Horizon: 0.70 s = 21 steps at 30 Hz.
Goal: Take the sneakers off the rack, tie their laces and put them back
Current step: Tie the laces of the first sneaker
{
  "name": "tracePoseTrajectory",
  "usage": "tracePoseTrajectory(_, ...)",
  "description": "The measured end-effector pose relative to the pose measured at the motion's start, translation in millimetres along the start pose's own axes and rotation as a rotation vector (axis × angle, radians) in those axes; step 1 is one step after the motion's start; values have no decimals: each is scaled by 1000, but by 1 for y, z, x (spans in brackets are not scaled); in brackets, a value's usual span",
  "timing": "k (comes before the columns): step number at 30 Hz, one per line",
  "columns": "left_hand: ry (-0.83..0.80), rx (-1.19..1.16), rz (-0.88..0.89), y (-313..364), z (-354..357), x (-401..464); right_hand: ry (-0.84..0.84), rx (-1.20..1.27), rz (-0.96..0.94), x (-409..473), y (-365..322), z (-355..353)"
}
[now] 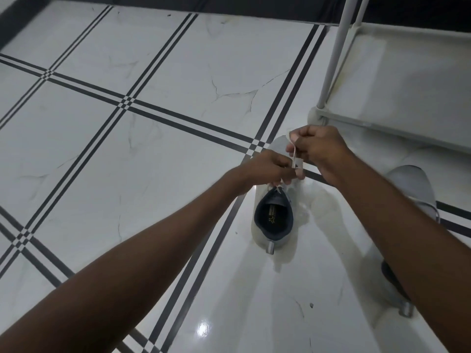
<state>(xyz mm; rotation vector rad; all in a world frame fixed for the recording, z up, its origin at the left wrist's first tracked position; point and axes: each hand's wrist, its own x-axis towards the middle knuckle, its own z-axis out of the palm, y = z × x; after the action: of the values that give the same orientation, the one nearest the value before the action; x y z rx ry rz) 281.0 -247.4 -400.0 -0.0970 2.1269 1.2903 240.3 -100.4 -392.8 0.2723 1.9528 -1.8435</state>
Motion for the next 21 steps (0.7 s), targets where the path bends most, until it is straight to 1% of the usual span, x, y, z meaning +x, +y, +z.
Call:
tracePoseTrajectory(3,81,-43,2,2,-8,-3,-98,-49,19,2,13,0)
tracePoseTrajectory(8,70,-123,-20,-3,-39,-13,-197,-413,65,-5,30,-7)
tracePoseTrajectory(10,74,-91,3,-6,-48,-15,-249,-485,66,-6,29,-8)
tracePoseTrajectory(11,88,-28,33,-7,-52,-16,-275,-514,64,-6,27,-9)
tracePoseTrajectory(12,125,92,77,-8,-55,-16,-292,-549,55,-6,26,-9)
tracePoseTrajectory(14,262,433,202,-10,-51,-14,-253,-696,-29,-2,24,-7)
tracePoseTrajectory(16,408,675,322,-13,-37,-12,-209,-765,-115,-1,24,1)
tracePoseTrajectory(17,473,741,368,-14,-29,-11,-233,-666,-91,-1,25,5)
tracePoseTrajectory(19,579,775,434,-17,-15,-9,-312,-318,41,-2,29,13)
tracePoseTrajectory(20,621,717,432,-17,-11,-7,-347,-174,105,-4,30,15)
tracePoseTrajectory(21,659,611,412,-16,-8,-7,-372,-77,152,-4,31,15)
